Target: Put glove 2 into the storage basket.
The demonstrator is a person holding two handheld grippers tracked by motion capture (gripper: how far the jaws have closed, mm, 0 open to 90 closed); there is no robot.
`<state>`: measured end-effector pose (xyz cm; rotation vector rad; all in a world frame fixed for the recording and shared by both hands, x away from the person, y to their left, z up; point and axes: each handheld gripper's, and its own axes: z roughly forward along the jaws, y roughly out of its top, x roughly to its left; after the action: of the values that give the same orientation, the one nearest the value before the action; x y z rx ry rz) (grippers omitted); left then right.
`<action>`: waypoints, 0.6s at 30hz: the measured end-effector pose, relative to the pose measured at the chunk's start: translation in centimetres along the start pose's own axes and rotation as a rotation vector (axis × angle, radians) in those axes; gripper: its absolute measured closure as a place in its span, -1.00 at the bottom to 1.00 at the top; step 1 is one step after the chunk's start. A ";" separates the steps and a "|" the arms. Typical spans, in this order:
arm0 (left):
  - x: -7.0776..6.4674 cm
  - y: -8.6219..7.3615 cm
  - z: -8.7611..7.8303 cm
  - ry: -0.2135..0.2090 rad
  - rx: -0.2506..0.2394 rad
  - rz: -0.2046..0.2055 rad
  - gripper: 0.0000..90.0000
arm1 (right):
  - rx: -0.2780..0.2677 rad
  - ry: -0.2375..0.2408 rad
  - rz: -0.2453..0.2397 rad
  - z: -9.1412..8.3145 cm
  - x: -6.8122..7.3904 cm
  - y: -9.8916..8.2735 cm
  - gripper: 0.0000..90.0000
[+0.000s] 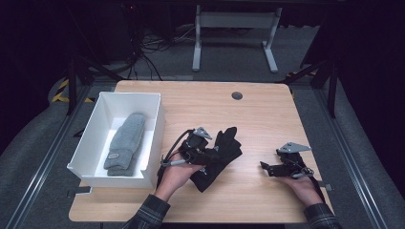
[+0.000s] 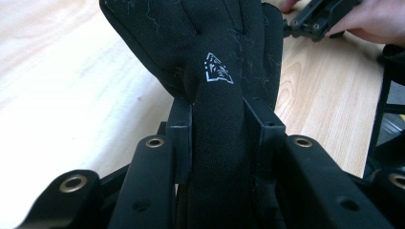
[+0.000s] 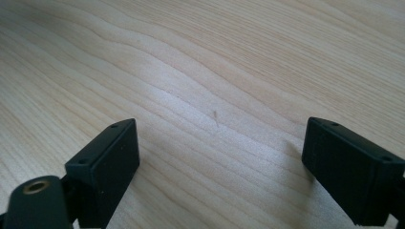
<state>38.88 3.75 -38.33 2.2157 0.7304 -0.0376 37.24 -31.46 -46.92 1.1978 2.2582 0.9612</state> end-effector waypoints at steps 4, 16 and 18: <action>0.2 0.5 -1.5 0.020 -0.022 -0.009 0.52 | 0.001 0.001 0.002 0.0 0.0 0.0 -0.72; 0.9 2.0 -5.7 0.081 -0.041 -0.026 0.52 | 0.001 0.001 0.002 0.0 0.0 0.0 -0.72; 1.1 2.2 -6.4 0.090 -0.045 -0.027 0.52 | 0.001 0.001 0.002 0.0 0.0 0.0 -0.72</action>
<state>39.62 7.56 -32.71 2.1754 0.8029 0.0644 37.23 -31.45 -46.91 1.2003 2.2589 0.9620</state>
